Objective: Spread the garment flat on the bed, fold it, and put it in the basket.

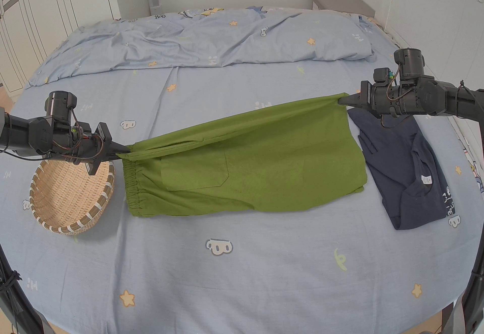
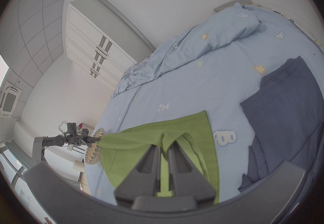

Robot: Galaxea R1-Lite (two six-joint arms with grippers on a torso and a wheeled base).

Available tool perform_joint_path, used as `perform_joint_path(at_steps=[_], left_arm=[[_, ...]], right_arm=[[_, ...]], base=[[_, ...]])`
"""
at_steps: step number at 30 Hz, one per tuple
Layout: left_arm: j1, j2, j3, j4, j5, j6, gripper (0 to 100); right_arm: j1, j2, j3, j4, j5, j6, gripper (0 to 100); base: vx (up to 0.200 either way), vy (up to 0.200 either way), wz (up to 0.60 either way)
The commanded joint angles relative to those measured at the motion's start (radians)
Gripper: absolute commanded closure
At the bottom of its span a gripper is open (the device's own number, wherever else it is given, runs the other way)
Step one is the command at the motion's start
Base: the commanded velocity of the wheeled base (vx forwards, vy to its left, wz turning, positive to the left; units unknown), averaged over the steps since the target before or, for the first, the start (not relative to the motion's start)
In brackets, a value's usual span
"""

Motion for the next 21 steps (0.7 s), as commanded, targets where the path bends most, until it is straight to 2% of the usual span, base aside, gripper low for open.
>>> perform_joint_path(at_steps=[1,2,3,10,19,21], left_arm=[[-0.009,0.009,-0.002,-0.002,-0.003,-0.001,100],[-0.010,0.010,-0.002,-0.002,-0.003,-0.001,100],[-0.012,0.010,-0.002,-0.002,-0.001,0.001,0],[-0.035,0.014,-0.010,-0.005,-0.003,0.002,0],[-0.070,-0.002,-0.008,-0.005,0.006,0.002,0],[-0.092,-0.022,-0.001,-0.003,0.006,-0.004,0]], right_arm=[[0.004,0.026,-0.006,0.001,0.001,-0.001,0],[0.005,0.028,-0.006,0.003,0.003,-0.001,0],[0.005,0.032,-0.001,0.003,0.003,-0.004,0],[0.005,0.032,0.020,0.004,0.003,-0.008,0],[0.005,-0.026,0.175,-0.030,0.003,-0.016,0],[0.005,-0.057,0.257,-0.088,0.003,-0.016,0]], base=[[0.000,0.000,0.00],[0.000,0.000,0.00],[0.000,0.000,0.00],[0.000,0.000,0.00],[0.000,0.000,0.00],[0.000,0.000,0.00]])
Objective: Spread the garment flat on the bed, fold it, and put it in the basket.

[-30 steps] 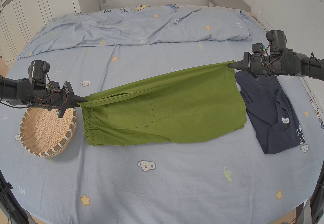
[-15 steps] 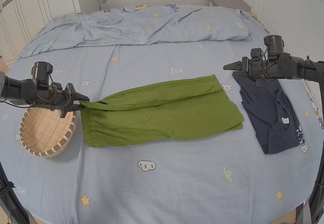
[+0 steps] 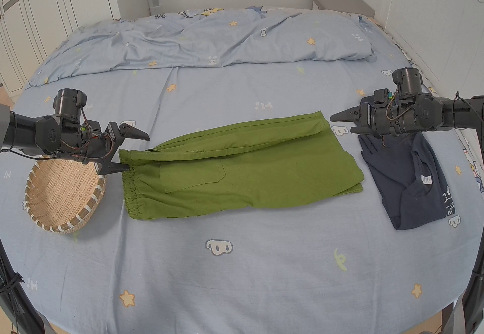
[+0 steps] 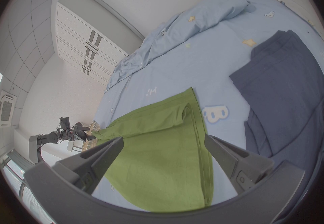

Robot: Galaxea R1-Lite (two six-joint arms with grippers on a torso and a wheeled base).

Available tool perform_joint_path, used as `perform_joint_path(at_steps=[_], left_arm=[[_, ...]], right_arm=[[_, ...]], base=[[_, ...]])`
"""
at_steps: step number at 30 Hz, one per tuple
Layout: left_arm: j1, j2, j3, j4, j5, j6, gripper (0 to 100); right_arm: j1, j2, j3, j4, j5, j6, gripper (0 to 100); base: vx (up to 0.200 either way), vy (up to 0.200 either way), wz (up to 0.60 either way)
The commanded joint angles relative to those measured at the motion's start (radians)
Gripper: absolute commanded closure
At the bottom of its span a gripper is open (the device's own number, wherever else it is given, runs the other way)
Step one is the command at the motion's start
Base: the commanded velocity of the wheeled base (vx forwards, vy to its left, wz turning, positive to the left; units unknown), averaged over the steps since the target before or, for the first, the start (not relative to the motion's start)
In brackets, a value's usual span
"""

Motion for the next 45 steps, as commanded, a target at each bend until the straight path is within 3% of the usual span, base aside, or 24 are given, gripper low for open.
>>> perform_joint_path(at_steps=[1,12,17,21,26,34,39,44,45], left_arm=[[-0.029,-0.031,0.008,0.001,0.000,-0.007,0],[-0.050,-0.042,0.000,-0.058,0.029,-0.019,0],[-0.085,0.079,-0.072,-0.203,0.030,-0.131,0],[-0.098,0.159,-0.162,-0.221,0.049,-0.168,0],[-0.098,0.219,-0.220,-0.219,0.093,-0.168,0],[-0.110,0.207,-0.222,-0.227,0.093,-0.171,0],[-0.133,0.122,-0.178,-0.226,0.093,-0.175,0],[-0.142,0.010,-0.058,-0.236,0.088,-0.172,0],[-0.142,-0.040,0.028,-0.247,0.087,-0.165,0]], right_arm=[[0.001,-0.062,0.112,-0.060,0.001,0.001,0],[0.001,-0.220,0.412,-0.228,0.009,0.013,0],[0.001,-0.321,0.550,-0.305,0.010,0.014,0],[0.003,-0.389,0.623,-0.331,0.013,0.014,0],[0.003,-0.432,0.651,-0.353,0.021,0.016,0],[0.004,-0.444,0.669,-0.354,0.021,0.025,0],[0.006,-0.435,0.666,-0.354,0.021,0.024,0],[0.007,-0.395,0.654,-0.354,0.023,0.022,0],[0.004,-0.346,0.640,-0.351,0.021,0.024,0]], base=[[0.000,0.000,0.00],[0.000,0.000,0.00],[0.000,0.000,0.00],[0.000,0.000,0.00],[0.000,0.000,0.00],[0.000,0.000,0.00],[0.000,0.000,0.00],[0.000,0.000,0.00],[0.000,0.000,0.00]])
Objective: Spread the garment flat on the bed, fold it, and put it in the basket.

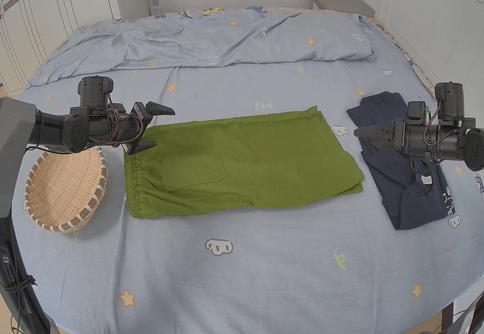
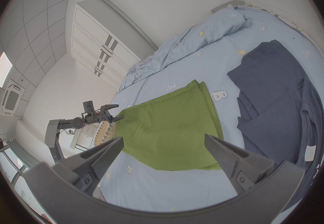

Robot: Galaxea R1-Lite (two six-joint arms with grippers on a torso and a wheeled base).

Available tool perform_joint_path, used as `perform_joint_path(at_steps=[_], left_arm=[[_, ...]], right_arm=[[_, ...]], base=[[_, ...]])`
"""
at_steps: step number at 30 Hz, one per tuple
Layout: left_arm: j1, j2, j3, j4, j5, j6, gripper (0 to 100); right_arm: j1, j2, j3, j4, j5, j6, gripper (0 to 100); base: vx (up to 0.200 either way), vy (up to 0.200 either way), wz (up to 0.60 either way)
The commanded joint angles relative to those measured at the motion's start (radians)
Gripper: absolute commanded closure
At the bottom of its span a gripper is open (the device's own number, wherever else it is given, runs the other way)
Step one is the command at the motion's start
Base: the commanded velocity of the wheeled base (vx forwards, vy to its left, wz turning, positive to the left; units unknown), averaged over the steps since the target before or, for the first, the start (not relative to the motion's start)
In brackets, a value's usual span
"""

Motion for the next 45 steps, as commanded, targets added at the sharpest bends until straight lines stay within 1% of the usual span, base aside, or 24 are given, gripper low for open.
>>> perform_joint_path(at_steps=[1,4,5,6,8,9,11,13,14,16,19,25,33,39,45], left_arm=[[-0.009,-0.172,0.194,-0.026,-0.003,0.009,0],[-0.004,-0.216,0.327,-0.080,0.006,0.022,0],[-0.004,-0.218,0.335,-0.084,0.006,0.022,0],[0.001,-0.250,0.439,-0.153,0.011,0.034,0],[0.001,-0.276,0.548,-0.235,0.029,0.046,0],[0.004,-0.279,0.571,-0.256,0.036,0.051,0],[0.004,-0.301,0.692,-0.391,0.100,0.077,0],[0.001,-0.315,0.758,-0.468,0.138,0.092,0],[-0.003,-0.324,0.789,-0.500,0.152,0.102,0],[-0.001,-0.350,0.827,-0.526,0.155,0.109,0],[0.004,-0.373,0.844,-0.527,0.155,0.112,0],[0.010,-0.356,0.846,-0.534,0.155,0.126,0],[0.022,-0.267,0.835,-0.538,0.158,0.183,0],[0.014,-0.223,0.832,-0.581,0.160,0.187,0],[0.019,-0.209,0.812,-0.584,0.160,0.189,0]], right_arm=[[-0.002,0.094,-0.028,0.004,0.000,0.001,0],[-0.005,0.100,-0.030,0.004,0.000,0.001,0],[-0.005,0.100,-0.030,0.004,0.000,0.001,0],[-0.005,0.098,-0.030,0.004,0.000,0.001,0],[-0.005,0.097,-0.028,0.004,0.000,0.001,0],[-0.005,0.095,-0.028,0.004,0.000,0.001,0],[-0.002,0.092,-0.025,0.004,0.000,0.001,0],[-0.002,0.091,-0.022,0.004,0.000,0.001,0],[0.000,0.091,-0.022,0.004,0.000,0.001,0],[0.000,0.091,-0.022,0.004,0.000,0.001,0],[0.001,0.091,-0.020,0.004,0.000,0.001,0],[0.001,0.088,-0.019,0.003,0.000,0.001,0],[0.000,0.089,-0.019,0.001,0.000,0.001,0],[0.000,0.091,-0.019,0.001,0.000,0.001,0],[0.001,0.094,-0.019,0.001,0.000,0.001,0]], base=[[0.000,0.000,0.00],[0.000,0.000,0.00],[0.000,0.000,0.00],[0.000,0.000,0.00],[0.000,0.000,0.00],[0.000,0.000,0.00],[0.000,0.000,0.00],[0.000,0.000,0.00],[0.000,0.000,0.00],[0.000,0.000,0.00],[0.000,0.000,0.00],[0.000,0.000,0.00],[0.000,0.000,0.00],[0.000,0.000,0.00],[0.000,0.000,0.00]])
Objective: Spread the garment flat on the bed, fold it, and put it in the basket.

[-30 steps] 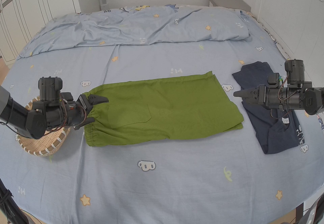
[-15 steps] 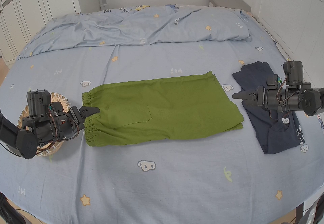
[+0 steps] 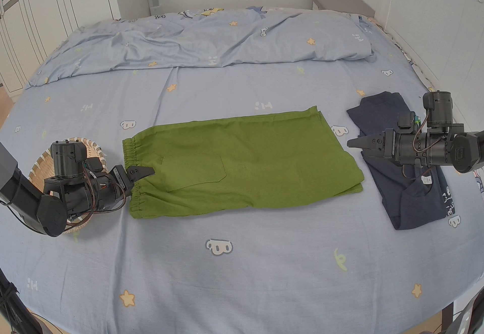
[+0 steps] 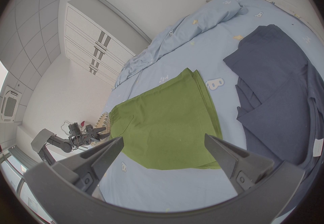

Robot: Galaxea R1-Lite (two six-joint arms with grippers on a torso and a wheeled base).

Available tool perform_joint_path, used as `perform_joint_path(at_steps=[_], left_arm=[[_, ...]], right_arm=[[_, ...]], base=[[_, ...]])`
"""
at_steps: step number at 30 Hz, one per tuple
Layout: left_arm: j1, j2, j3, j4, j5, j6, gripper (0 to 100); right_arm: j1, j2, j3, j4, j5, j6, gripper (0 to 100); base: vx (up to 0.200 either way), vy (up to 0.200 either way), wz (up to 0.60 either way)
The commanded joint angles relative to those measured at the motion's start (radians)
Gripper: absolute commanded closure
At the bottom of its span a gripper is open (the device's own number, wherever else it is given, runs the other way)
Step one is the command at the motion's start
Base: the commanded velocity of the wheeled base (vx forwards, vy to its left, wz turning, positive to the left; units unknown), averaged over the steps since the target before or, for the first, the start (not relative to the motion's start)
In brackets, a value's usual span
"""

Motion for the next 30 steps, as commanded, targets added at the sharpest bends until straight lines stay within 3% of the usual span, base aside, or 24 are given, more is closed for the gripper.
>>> perform_joint_path(at_steps=[1,14,23,29,30], left_arm=[[0.003,0.024,-0.009,0.001,0.000,0.000,0],[0.001,0.074,-0.021,-0.005,-0.002,0.034,0],[-0.020,0.202,-0.159,-0.016,-0.019,-0.049,0],[-0.006,0.216,-0.198,-0.002,-0.123,-0.098,0],[0.001,0.216,-0.196,0.000,-0.204,-0.117,0]], right_arm=[[0.002,0.005,0.000,0.000,0.000,0.000,0],[0.003,0.007,0.000,0.000,-0.001,0.000,0],[-0.001,0.010,-0.002,-0.002,-0.001,0.000,0],[-0.007,0.011,-0.006,-0.002,-0.001,-0.002,0],[-0.010,0.022,-0.009,-0.002,-0.001,-0.002,0]], base=[[0.000,0.000,0.00],[0.000,0.000,0.00],[0.000,0.000,0.00],[0.000,0.000,0.00],[0.000,0.000,0.00]])
